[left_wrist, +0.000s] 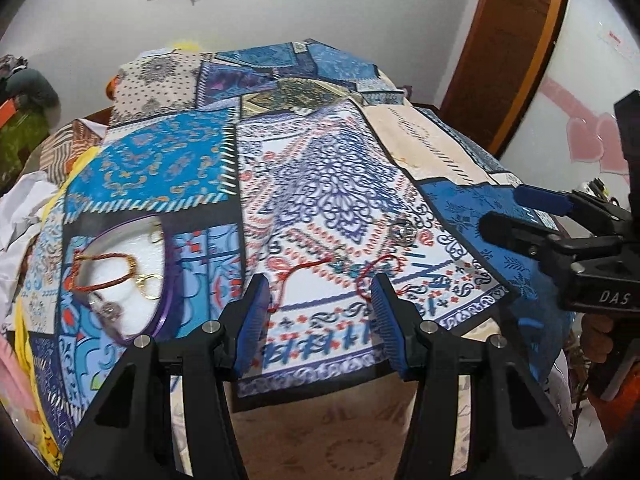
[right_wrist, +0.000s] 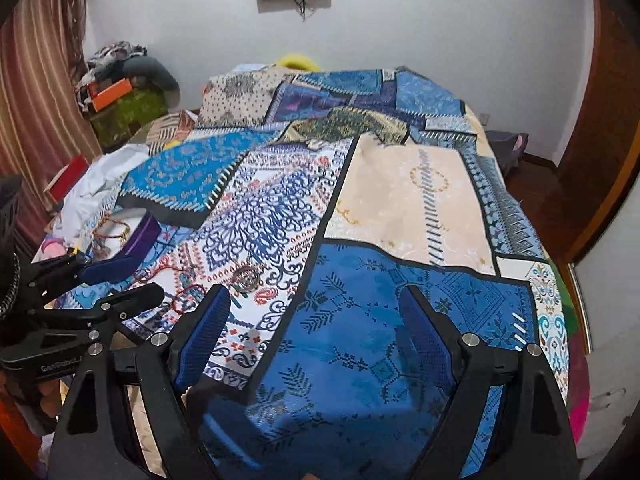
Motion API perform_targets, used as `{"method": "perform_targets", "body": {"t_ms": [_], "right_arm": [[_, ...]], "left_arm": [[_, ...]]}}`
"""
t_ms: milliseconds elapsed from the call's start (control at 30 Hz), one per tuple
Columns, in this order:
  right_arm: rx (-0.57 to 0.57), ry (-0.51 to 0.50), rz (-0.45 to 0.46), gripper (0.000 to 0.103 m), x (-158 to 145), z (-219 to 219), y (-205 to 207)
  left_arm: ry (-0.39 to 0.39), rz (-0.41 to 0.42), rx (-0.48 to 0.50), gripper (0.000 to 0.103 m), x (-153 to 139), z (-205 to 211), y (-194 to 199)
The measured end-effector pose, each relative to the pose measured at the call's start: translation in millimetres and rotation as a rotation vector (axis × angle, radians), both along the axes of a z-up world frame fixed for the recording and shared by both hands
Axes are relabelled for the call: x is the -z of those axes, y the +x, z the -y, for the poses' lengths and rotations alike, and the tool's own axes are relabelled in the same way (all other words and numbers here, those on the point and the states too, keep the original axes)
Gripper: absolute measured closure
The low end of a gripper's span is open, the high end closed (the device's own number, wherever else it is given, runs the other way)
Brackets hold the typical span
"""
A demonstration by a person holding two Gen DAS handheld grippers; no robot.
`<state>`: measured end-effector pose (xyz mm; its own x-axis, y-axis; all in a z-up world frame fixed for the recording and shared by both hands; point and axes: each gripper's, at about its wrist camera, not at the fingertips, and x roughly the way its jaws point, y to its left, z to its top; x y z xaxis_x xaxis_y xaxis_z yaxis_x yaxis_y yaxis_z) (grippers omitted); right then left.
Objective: Organize jewelry
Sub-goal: 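Reach the left gripper to the red string bracelet while the right moves to a silver pendant, then grasp the red string bracelet with the left gripper while the right grasps the silver pendant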
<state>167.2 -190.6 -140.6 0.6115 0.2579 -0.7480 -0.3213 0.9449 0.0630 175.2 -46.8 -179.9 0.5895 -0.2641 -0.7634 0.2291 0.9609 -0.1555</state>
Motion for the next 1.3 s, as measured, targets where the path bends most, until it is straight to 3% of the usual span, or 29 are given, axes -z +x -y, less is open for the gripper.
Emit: {"method": "perform_targets", "body": {"t_ms": [300,400,533,667,800,1067,1300], "right_arm": [[-0.059,-0.031,0.011,0.024,8,-12,6],[-0.098,-0.021,-0.008,0.038,11,-18,12],[-0.161,0.003,-0.059,0.049,19,-23,22],[-0.212,0.020,-0.094,0.064,26,-32,25],[-0.246,0.018,-0.110,0.069,30,-40,25],[-0.275,-0.020,-0.102,0.081,35,-50,27],[-0.258,0.021,-0.092,0.082,25,-43,26]], "left_arm": [[-0.054,-0.033,0.025,0.051,8,6,14],[-0.054,-0.029,0.040,0.051,9,9,17],[-0.040,-0.007,0.077,0.052,14,16,18],[-0.058,0.002,0.086,0.062,17,15,19],[-0.073,0.006,0.092,0.080,18,15,18],[-0.079,0.005,0.082,0.087,16,14,13],[-0.090,0.011,0.070,0.094,13,8,2]]}}
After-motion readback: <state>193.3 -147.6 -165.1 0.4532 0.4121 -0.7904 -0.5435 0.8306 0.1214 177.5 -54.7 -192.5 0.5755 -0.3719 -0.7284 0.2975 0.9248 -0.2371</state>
